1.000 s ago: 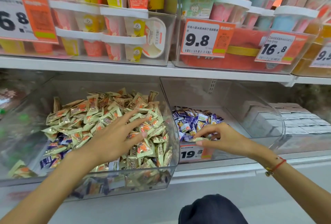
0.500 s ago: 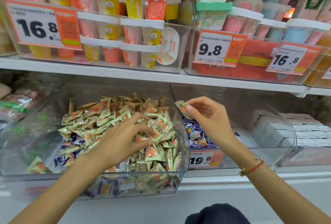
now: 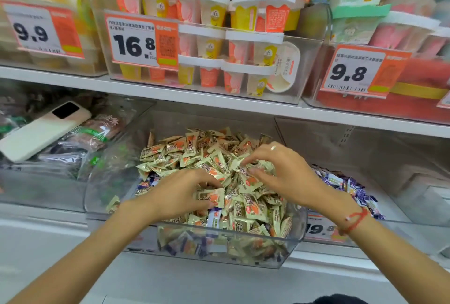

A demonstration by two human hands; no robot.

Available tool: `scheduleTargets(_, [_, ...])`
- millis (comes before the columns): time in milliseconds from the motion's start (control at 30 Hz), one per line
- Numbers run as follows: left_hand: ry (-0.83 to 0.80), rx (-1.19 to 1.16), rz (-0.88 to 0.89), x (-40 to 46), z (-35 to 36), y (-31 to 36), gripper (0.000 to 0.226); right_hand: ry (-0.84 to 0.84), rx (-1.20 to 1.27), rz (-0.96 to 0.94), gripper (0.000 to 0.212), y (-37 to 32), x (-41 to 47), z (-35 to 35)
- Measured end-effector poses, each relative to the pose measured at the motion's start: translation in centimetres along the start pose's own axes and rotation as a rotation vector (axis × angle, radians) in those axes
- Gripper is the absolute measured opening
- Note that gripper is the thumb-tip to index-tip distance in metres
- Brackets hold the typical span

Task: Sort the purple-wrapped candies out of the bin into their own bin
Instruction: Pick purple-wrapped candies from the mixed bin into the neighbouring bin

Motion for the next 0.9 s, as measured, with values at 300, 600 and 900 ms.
scheduleTargets(300, [0.144, 0.100, -0.355, -3.8, -2.4, -4.8, 0.048, -0.721, -0.073, -0.223, 0.038, -3.2, 1.4, 7.1])
scheduleTargets(600, [0.199, 0.213, -0.331, -5.2, -2.0, -5.4, 0.034, -0.394, -0.374, -0.317, 0.029, -1.8, 3.6, 6.7])
scheduleTargets(900, [-0.455, 0.133, 0.190, -0.9, -0.5, -1.3, 0.041, -0.184, -0.039, -0.045, 0.030, -1.5, 4.1, 4.5])
Point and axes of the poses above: each hand's wrist, its own x-axis towards the middle knuckle, its own z-axis out of the palm, y = z × x, the point moved 3 cm from there along x, towards the middle knuckle, and after that the axes turned 15 degrees about x, right-handed, at the moved point
